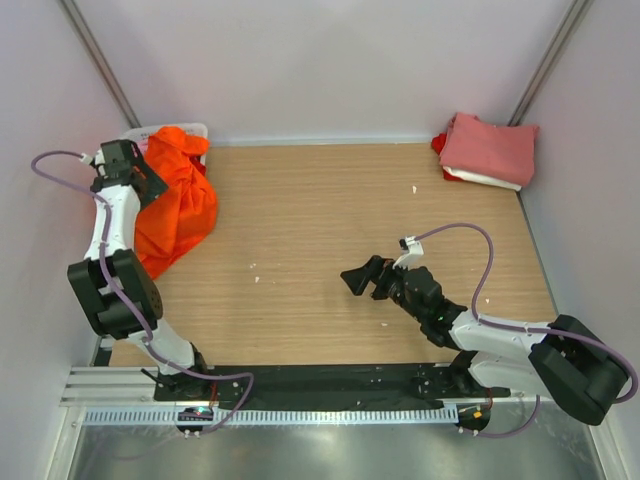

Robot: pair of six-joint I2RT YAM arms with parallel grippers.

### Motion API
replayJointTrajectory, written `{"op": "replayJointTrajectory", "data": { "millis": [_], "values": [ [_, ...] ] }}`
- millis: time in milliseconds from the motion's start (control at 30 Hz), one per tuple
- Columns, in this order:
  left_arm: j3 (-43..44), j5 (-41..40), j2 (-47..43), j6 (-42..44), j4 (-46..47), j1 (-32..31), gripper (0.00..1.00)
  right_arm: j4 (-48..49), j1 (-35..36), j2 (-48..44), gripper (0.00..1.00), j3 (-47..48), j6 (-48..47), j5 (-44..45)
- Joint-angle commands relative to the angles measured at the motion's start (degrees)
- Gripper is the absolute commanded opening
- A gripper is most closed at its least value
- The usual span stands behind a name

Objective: Fold and stack the t-shirts
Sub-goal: Grab the tshirt from the pile

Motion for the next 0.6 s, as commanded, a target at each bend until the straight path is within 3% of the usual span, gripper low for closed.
{"op": "replayJointTrajectory", "data": {
  "millis": [0,233,400,500,533,567],
  "values": [
    [-1.17,7.74,-1.84,-3.61,0.92,2.04,0.87,2.3,0.13,0.54,1.0,1.19,-0.23,0.75],
    [-2.92,7.05,1.24,-3.17,0.92,3.28,0.86,1.86,0.13,0.46,1.0,1.28,-0.14,0.83],
    [-4.33,7.67,2.03,-3.26,1.71,3.89,0.71,1.51,0.13,0.46,1.0,1.37,-0.14,0.83],
    [-3.9,8.81,2.91,-2.91,1.62,3.9,0.47,1.33,0.13,0.37,1.0,1.46,-0.14,0.92],
    [-3.81,8.98,3.0,-2.99,1.45,3.89,0.26,1.33,0.13,0.46,1.0,1.46,-0.05,1.01],
    [-3.81,8.9,2.83,-2.99,1.54,3.89,0.18,1.24,0.13,0.37,1.0,1.55,-0.14,0.92]
  ]
}}
